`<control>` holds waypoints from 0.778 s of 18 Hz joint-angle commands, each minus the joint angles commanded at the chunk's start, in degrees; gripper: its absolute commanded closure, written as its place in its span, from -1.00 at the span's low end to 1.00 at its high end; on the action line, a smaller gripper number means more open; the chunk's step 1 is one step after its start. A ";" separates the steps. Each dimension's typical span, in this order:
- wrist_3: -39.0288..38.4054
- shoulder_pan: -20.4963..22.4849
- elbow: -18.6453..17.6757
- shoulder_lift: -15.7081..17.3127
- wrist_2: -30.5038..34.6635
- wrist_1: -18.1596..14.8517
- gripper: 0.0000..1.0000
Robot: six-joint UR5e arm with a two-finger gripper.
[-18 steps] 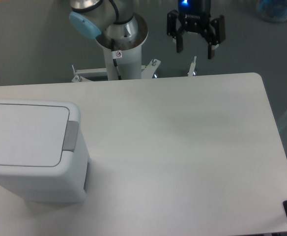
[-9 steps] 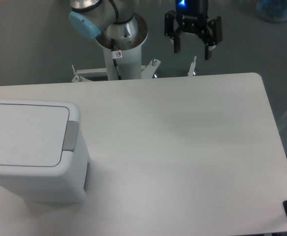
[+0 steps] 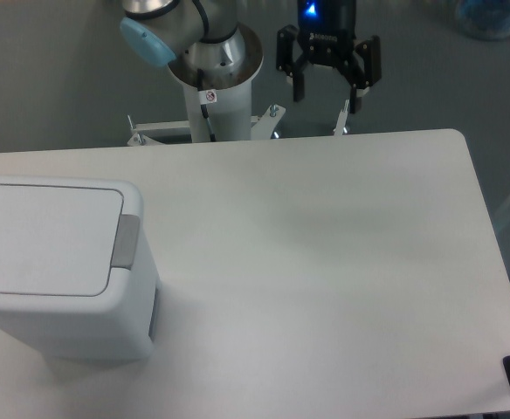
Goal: Open the trash can
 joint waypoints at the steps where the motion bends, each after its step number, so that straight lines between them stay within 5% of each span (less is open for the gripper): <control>1: -2.55 -0.26 0.44 -0.09 -0.79 0.17 -1.00; 7: -17.24 -6.15 3.25 -3.69 -6.16 2.02 -1.00; 14: -17.61 -6.77 3.96 -4.66 -7.30 4.13 -1.00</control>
